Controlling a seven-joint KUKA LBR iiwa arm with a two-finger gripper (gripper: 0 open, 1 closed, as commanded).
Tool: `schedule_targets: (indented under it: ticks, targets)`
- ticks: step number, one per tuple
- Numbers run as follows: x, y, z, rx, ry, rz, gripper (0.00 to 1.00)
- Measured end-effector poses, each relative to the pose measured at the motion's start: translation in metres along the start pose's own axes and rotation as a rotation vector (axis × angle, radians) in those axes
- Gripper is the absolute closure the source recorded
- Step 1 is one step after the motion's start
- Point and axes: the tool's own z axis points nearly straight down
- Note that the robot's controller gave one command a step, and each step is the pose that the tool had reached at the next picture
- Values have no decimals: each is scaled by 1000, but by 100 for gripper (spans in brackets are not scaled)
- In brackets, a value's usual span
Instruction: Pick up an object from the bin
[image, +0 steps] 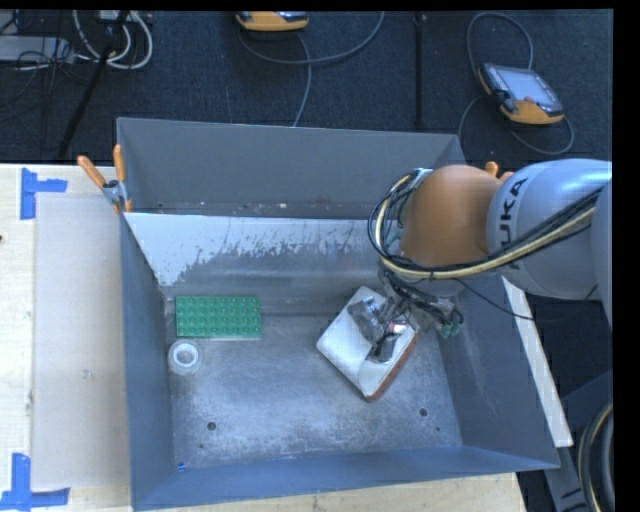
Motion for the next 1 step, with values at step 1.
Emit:
schedule_targets:
  ticks: [1]
  targets:
    - [41,-3,-148,5,-13,-8,100]
